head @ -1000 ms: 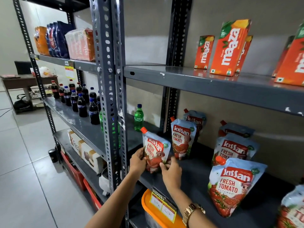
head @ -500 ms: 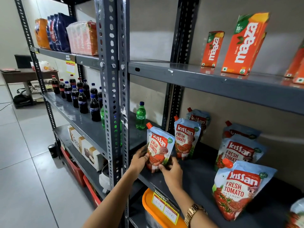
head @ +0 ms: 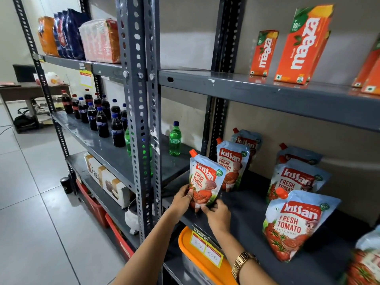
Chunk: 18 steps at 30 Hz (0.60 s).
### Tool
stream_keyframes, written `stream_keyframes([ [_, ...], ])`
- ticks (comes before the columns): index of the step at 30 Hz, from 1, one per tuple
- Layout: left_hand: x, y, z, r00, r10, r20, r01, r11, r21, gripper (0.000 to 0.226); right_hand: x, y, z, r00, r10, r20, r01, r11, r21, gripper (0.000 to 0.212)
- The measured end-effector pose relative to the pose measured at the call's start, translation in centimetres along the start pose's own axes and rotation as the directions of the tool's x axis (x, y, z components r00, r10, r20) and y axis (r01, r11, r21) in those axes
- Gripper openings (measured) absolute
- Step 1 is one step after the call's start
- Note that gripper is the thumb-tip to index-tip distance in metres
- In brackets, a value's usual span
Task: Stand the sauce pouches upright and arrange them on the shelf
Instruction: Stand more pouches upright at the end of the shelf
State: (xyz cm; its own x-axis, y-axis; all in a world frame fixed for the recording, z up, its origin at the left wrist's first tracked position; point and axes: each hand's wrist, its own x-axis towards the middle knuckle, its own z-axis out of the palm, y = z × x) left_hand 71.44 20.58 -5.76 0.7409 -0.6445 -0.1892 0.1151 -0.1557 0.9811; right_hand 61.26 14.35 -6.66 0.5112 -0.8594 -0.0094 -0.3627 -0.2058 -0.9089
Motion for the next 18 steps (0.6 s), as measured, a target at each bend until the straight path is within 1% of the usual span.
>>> stream_keyframes([
  [2, 0.0, -0.6, 0.6, 1.0, 0.0, -0.015, 0.001, 1.0, 0.03, 0.038, -0.1, 0.3, -0.6, 1.0, 0.005, -0.013, -0.005, 1.0, -0.001, 0.027],
  [5, 1.1, -2.4, 1.0, 0.999, -0.01, -0.053, 0.017, 0.992, 0.124, 0.038, -0.3, 0.7, -1.2, 1.0, 0.003, -0.013, -0.003, 1.0, -0.023, 0.026],
  [7, 1.4, -3.1, 1.2, 0.997, -0.023, -0.072, 0.033, 0.989, 0.146, 0.04, -0.5, 0.8, -1.3, 1.0, 0.002, -0.004, -0.002, 1.0, -0.024, 0.026],
  [10, 0.9, -2.8, 1.3, 0.997, -0.025, -0.08, 0.036, 0.989, 0.145, 0.042, -0.7, 0.9, -1.2, 1.0, -0.01, -0.007, 0.01, 1.0, -0.021, 0.028],
  [14, 2.2, -4.4, 1.3, 0.996, -0.012, -0.084, 0.024, 0.99, 0.136, 0.044, -0.9, 1.0, -0.9, 0.999, -0.041, -0.035, 0.038, 0.998, -0.059, 0.031],
  [16, 0.5, -3.0, 1.4, 0.996, -0.007, -0.09, 0.019, 0.991, 0.13, 0.044, -1.2, 1.0, -1.0, 0.997, -0.043, -0.064, 0.04, 0.998, -0.049, 0.035],
  [18, -1.4, -1.4, 1.5, 0.995, 0.012, -0.103, -0.002, 0.995, 0.101, 0.046, -1.8, 1.0, -1.4, 0.993, -0.048, -0.109, 0.048, 0.999, -0.002, 0.037],
])
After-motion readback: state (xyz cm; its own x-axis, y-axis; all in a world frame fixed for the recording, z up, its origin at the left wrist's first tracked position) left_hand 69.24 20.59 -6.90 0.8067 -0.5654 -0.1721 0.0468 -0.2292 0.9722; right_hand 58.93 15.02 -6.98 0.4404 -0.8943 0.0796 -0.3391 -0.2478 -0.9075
